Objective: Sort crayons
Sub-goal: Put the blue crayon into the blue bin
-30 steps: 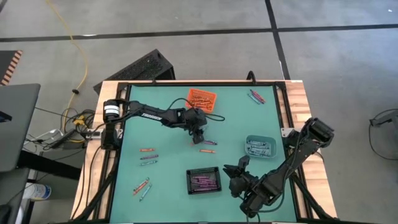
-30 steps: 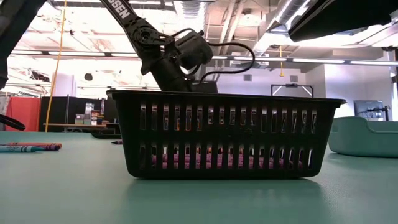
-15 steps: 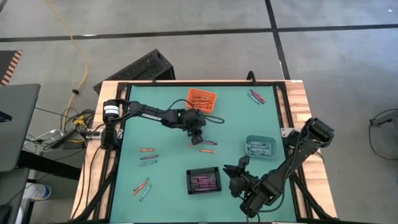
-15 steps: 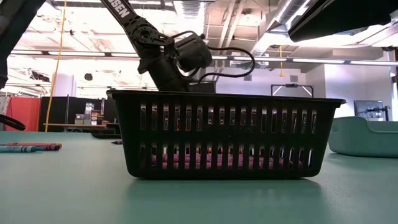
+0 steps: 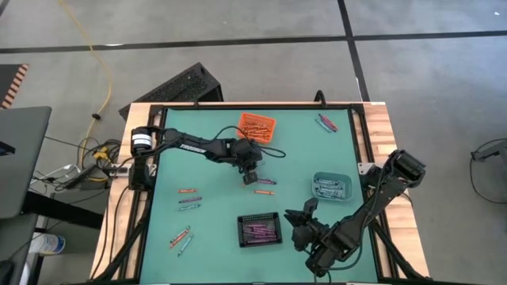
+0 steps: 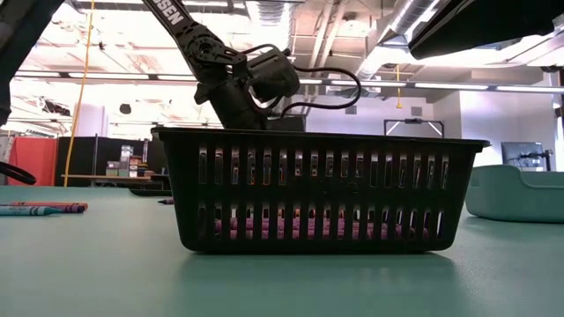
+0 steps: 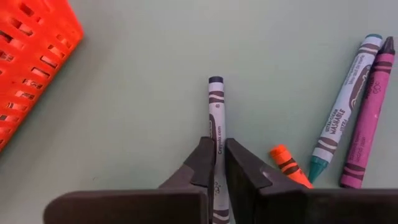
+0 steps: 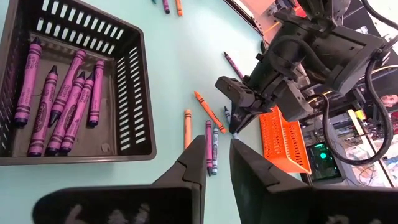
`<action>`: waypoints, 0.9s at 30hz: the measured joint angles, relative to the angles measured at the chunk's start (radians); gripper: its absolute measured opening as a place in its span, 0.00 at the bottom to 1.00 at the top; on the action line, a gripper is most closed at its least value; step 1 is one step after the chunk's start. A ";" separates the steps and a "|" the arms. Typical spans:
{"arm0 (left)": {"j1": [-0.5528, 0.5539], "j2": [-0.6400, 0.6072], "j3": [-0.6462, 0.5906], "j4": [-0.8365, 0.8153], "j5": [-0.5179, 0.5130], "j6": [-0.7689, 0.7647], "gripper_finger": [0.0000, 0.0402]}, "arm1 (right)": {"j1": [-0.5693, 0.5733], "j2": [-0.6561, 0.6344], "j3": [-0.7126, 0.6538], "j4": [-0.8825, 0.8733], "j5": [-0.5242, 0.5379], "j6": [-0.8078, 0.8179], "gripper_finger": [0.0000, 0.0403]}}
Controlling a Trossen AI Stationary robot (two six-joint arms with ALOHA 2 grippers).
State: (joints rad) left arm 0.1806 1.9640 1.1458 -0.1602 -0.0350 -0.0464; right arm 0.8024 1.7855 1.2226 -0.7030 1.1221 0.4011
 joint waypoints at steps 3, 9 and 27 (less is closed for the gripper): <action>0.001 0.000 0.000 0.039 0.035 0.000 0.02 | 0.000 0.000 0.000 0.000 0.000 0.000 0.17; -0.003 0.005 -0.002 0.188 0.162 -0.002 0.01 | 0.000 0.000 0.000 0.000 0.000 -0.002 0.17; -0.064 0.004 0.020 0.642 0.300 -0.078 0.01 | 0.000 0.000 0.001 0.019 0.130 -0.014 0.17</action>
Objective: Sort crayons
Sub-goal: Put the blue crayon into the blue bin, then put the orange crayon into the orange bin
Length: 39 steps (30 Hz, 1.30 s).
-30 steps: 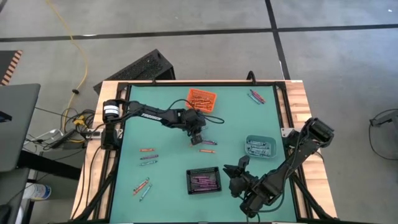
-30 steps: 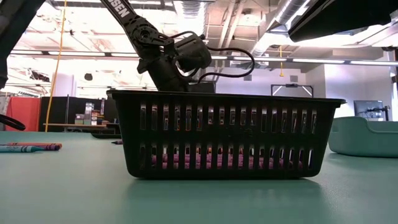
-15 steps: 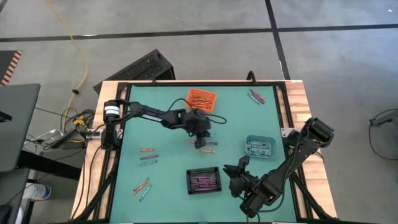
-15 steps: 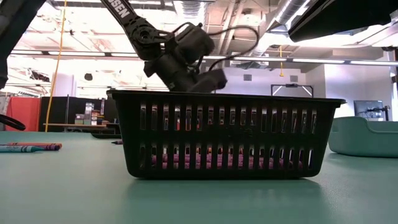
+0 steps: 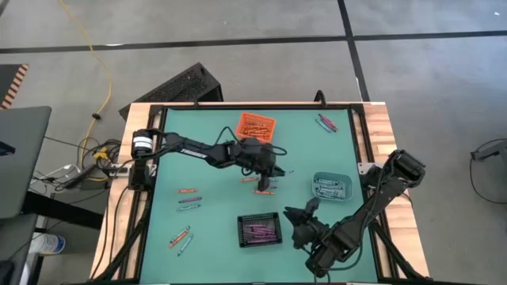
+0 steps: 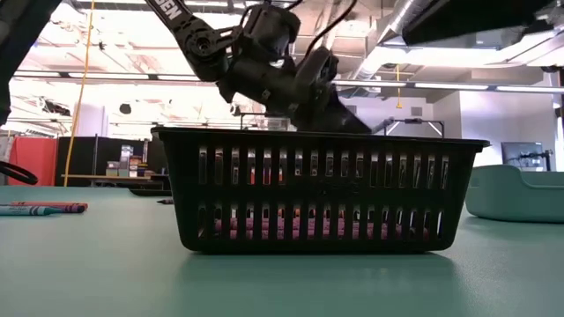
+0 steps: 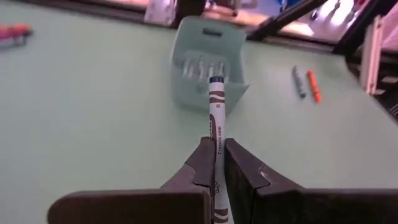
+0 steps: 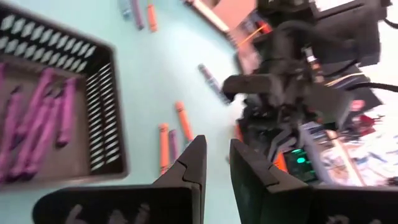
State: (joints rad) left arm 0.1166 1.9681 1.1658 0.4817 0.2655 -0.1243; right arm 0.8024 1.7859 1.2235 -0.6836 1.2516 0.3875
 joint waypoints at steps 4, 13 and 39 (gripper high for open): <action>-0.019 0.057 0.088 -0.002 0.016 0.006 0.01 | 0.012 0.000 0.002 0.052 0.125 -0.048 0.17; -0.038 0.351 0.490 -0.020 0.071 0.009 0.01 | 0.082 0.000 0.020 0.072 0.267 -0.074 0.17; -0.046 0.573 0.878 -0.223 0.069 0.015 0.26 | 0.138 0.000 0.021 0.055 0.319 -0.084 0.17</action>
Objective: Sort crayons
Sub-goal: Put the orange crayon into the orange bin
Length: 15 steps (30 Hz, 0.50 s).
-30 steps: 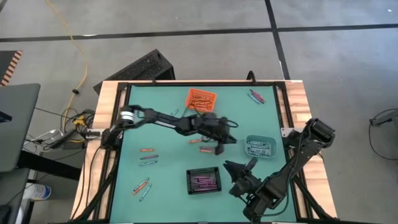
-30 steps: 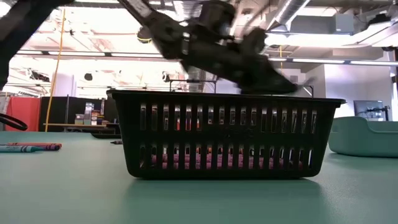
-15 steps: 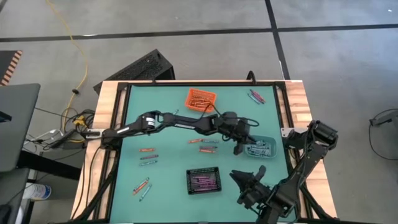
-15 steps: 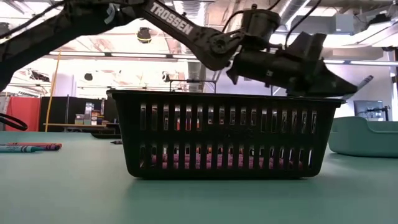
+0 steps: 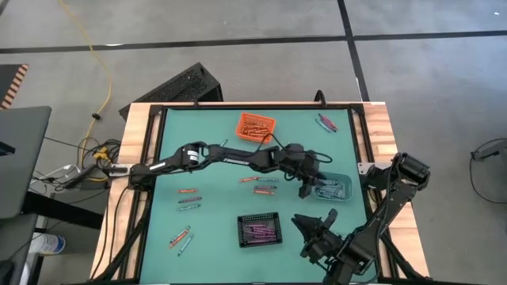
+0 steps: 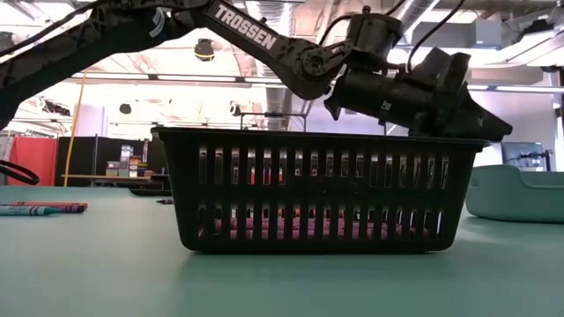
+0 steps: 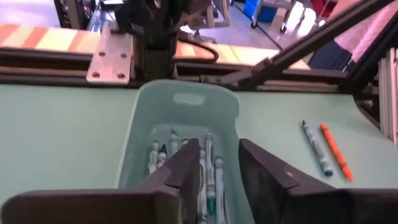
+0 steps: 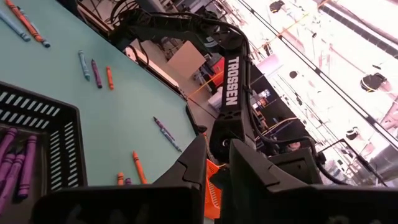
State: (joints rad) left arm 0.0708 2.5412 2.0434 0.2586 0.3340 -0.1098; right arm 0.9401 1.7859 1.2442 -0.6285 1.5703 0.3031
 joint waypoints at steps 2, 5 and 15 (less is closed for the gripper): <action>0.001 -0.004 0.000 -0.019 0.003 0.013 0.29 | 0.000 0.000 0.000 0.000 0.000 0.000 0.17; 0.014 -0.036 -0.001 -0.115 0.012 0.042 0.33 | 0.005 0.000 0.000 0.000 0.000 0.001 0.17; 0.089 -0.234 0.000 -0.807 -0.131 0.172 0.33 | 0.018 0.000 0.000 0.001 0.000 0.003 0.17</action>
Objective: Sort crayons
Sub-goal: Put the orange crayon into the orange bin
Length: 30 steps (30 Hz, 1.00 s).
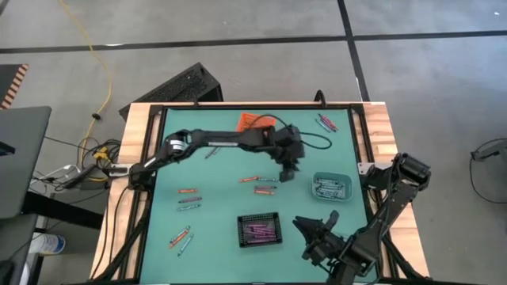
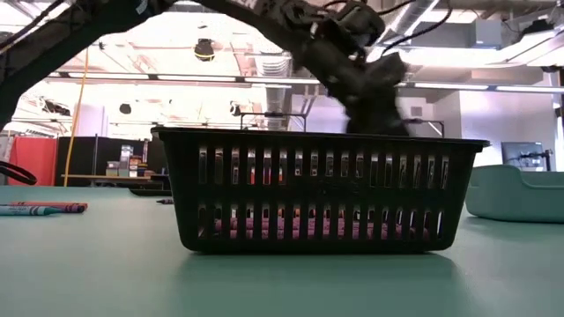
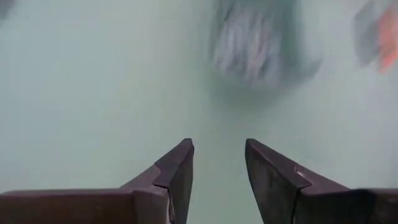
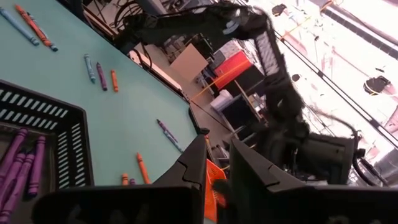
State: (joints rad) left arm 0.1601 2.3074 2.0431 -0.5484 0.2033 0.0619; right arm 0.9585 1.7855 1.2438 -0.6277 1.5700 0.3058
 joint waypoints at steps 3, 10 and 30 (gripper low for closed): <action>0.014 -0.073 0.000 -0.256 -0.105 0.027 0.33 | -0.009 0.000 0.000 0.000 -0.010 0.011 0.17; 0.003 -0.261 -0.046 -0.679 -0.300 -0.013 0.33 | -0.091 0.000 -0.005 -0.011 -0.190 0.141 0.17; -0.216 -1.462 -1.522 0.393 -0.434 -0.295 0.33 | -0.462 0.000 0.071 0.053 -0.952 0.002 0.17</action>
State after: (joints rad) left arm -0.0560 0.8458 0.5215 -0.1557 -0.2308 -0.2331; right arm 0.4965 1.7851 1.3144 -0.5751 0.6183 0.3074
